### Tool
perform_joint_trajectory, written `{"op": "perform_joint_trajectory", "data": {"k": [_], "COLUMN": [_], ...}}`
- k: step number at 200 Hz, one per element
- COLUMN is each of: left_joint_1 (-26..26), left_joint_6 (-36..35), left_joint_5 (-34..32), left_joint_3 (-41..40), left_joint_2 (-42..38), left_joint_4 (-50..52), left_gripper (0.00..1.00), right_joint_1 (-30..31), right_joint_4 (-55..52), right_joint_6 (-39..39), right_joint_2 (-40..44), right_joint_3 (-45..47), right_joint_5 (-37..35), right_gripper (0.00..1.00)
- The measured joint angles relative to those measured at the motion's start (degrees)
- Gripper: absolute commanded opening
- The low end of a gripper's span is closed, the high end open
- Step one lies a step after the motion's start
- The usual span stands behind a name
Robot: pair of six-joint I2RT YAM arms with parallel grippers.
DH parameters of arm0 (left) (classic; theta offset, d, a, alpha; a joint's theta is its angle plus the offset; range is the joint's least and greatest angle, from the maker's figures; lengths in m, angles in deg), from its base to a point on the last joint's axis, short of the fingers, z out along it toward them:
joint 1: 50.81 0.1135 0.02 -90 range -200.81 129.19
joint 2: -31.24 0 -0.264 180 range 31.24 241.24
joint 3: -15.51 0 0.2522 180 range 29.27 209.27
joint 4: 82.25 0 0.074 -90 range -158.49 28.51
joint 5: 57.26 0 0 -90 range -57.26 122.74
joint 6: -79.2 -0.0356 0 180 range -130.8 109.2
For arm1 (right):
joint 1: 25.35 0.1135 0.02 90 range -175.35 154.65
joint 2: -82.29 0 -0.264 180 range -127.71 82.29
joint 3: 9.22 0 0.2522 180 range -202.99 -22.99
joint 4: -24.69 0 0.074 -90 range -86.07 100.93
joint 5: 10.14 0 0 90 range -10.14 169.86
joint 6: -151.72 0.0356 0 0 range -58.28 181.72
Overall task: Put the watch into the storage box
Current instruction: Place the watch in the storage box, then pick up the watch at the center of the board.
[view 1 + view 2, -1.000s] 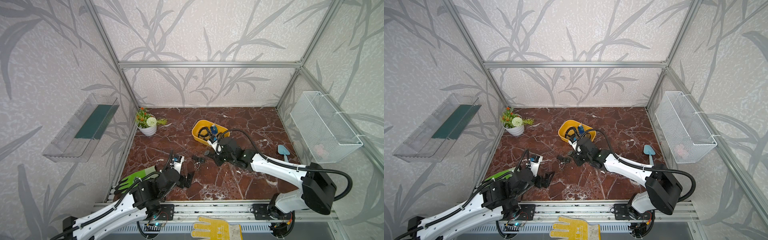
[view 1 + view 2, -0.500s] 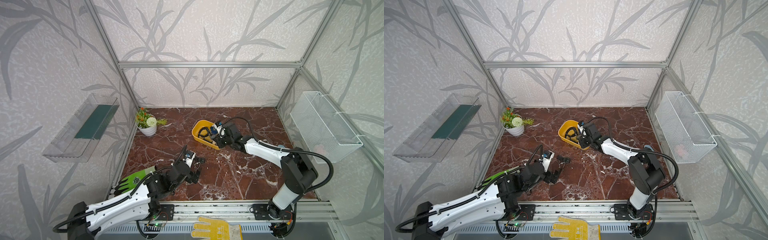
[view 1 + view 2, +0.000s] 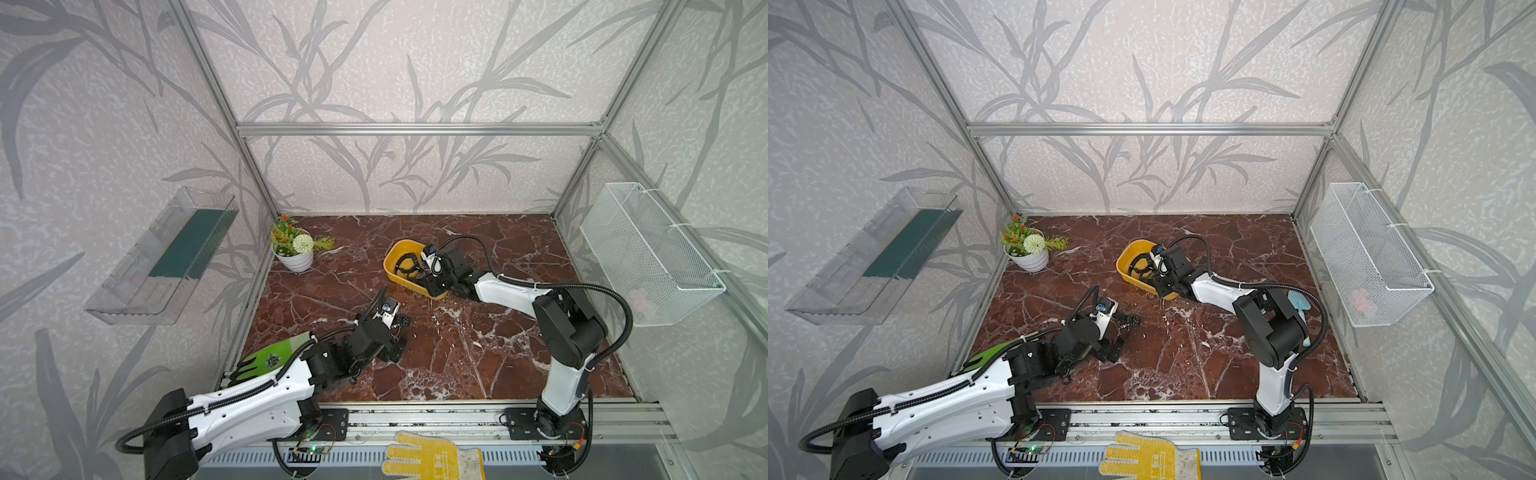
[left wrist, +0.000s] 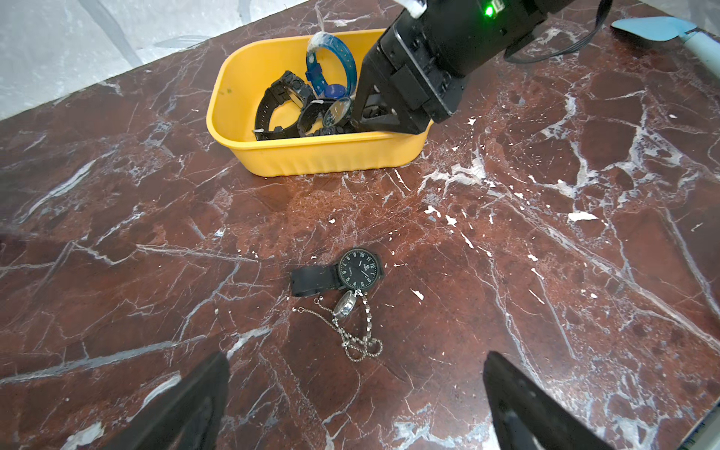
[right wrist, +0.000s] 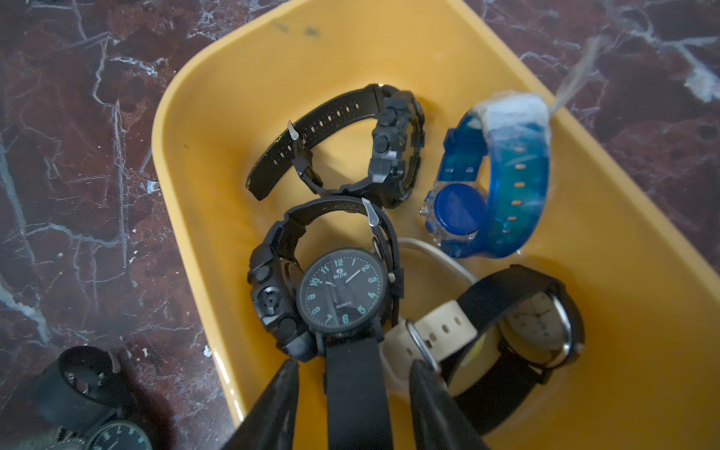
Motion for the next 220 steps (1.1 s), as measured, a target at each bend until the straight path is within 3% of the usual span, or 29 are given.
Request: {"op": "perform_joint_trajectory", "data": {"k": [41,56,89,132,178,220], "left_joint_1": [0.0,0.0,0.2,3.1,12.0,12.9], "left_joint_6": [-0.1,0.1,1.1,4.5,10.7,13.7], "left_joint_5": [-3.8,-5.7,-9.6,-10.9,-0.9,7.1], "left_joint_3": [0.0,0.0,0.0,-0.1,-1.3,-2.8], "left_joint_2": [1.0,0.9,0.4,0.3,-1.1,0.4], "left_joint_4": [0.8,1.0,1.0,2.2,5.9,7.2], "left_gripper": [0.98,0.98,0.95,0.81,0.71,0.61], "right_joint_1": [0.0,0.0,0.0,2.8,13.3,21.9], "right_joint_4": [-1.5,-2.0,-1.6,-3.2,-6.2,-6.4], "right_joint_6": [-0.2,-0.1,1.1,3.7,9.2,15.3], "right_joint_2": [4.1,7.4,17.7,30.4,41.0,45.1], "right_joint_3": [-0.6,-0.6,1.9,11.3,23.8,31.1], "right_joint_5": [0.5,0.4,0.6,-0.7,-3.7,-7.8], "right_gripper": [0.81,1.00,0.99,0.99,0.99,0.99]}}
